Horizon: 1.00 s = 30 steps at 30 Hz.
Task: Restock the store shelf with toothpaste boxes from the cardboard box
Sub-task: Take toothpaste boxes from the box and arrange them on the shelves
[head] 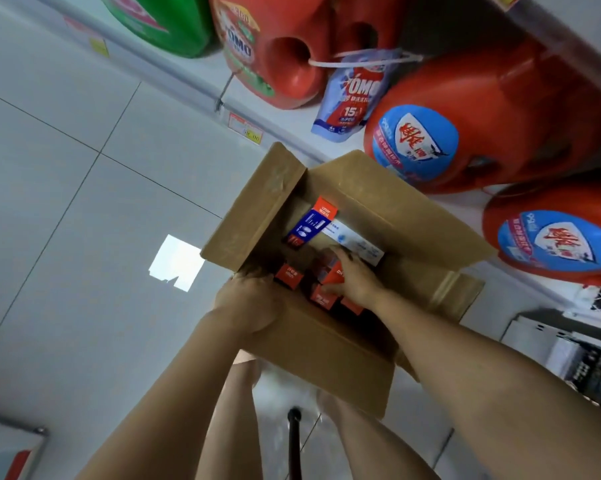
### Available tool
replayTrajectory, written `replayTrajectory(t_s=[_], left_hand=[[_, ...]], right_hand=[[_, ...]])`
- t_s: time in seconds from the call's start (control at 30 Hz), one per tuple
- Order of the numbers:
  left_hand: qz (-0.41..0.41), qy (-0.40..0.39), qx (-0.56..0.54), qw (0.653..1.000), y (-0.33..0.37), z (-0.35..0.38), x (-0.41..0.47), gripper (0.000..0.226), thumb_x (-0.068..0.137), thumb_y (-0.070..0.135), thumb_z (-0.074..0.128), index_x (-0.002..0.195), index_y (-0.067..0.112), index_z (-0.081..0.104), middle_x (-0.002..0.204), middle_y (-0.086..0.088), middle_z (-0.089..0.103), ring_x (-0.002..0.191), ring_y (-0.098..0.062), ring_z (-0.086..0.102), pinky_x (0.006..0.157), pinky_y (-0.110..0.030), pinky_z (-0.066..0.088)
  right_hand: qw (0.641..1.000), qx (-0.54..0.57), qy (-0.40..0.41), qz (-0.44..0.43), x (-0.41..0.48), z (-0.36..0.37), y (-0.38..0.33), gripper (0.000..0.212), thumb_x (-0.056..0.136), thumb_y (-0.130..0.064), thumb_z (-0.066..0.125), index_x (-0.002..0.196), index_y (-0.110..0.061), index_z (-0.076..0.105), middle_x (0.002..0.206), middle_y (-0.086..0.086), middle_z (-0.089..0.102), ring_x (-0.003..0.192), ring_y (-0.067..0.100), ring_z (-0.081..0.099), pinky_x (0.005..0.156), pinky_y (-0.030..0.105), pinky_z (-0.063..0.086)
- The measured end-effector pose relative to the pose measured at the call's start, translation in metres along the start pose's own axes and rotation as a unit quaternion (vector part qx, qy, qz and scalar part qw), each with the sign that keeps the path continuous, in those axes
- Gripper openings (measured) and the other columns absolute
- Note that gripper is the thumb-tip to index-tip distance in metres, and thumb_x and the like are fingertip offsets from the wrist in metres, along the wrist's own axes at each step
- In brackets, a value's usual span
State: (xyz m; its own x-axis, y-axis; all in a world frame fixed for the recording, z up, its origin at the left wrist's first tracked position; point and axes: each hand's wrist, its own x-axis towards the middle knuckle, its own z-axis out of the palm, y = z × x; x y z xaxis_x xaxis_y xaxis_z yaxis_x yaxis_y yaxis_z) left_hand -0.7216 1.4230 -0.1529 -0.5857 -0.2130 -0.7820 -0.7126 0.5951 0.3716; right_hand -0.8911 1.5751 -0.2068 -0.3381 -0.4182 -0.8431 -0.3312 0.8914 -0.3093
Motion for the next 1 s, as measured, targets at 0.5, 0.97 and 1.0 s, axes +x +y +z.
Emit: replayTrajectory(t_s=[0.5, 0.97, 1.0], left_hand=[[-0.018, -0.016, 0.055, 0.998, 0.009, -0.006, -0.002, 0.042, 0.094, 0.047, 0.036, 0.131, 0.032, 0.052, 0.142, 0.007, 0.045, 0.139, -0.019, 0.029, 0.115, -0.051, 0.017], [-0.168, 0.044, -0.571, 0.802, 0.112, -0.074, -0.154, 0.059, 0.063, 0.06, 0.067, 0.099, 0.012, 0.069, 0.099, -0.005, 0.072, 0.094, -0.023, 0.067, 0.092, -0.044, 0.051], [-0.174, 0.04, -0.634, 0.752, 0.121, -0.08, -0.171, 0.054, 0.066, 0.058, 0.071, 0.098, 0.015, 0.068, 0.095, -0.003, 0.073, 0.09, -0.021, 0.068, 0.087, -0.041, 0.052]], right_hand=[[0.985, -0.158, 0.062, 0.036, 0.009, -0.021, -0.008, 0.077, 0.076, -0.027, 0.076, 0.139, -0.024, 0.033, 0.138, 0.013, 0.034, 0.129, 0.031, 0.039, 0.097, 0.043, 0.043], [0.958, 0.264, 0.086, 0.078, -0.196, -0.143, -0.097, 0.03, 0.085, -0.026, 0.068, 0.107, -0.018, 0.049, 0.099, 0.004, 0.06, 0.071, 0.009, 0.056, 0.054, 0.022, 0.048], [0.951, 0.289, 0.073, 0.075, -0.218, -0.154, -0.105, 0.028, 0.086, -0.027, 0.067, 0.107, -0.019, 0.049, 0.1, 0.005, 0.061, 0.073, 0.011, 0.058, 0.057, 0.024, 0.051]])
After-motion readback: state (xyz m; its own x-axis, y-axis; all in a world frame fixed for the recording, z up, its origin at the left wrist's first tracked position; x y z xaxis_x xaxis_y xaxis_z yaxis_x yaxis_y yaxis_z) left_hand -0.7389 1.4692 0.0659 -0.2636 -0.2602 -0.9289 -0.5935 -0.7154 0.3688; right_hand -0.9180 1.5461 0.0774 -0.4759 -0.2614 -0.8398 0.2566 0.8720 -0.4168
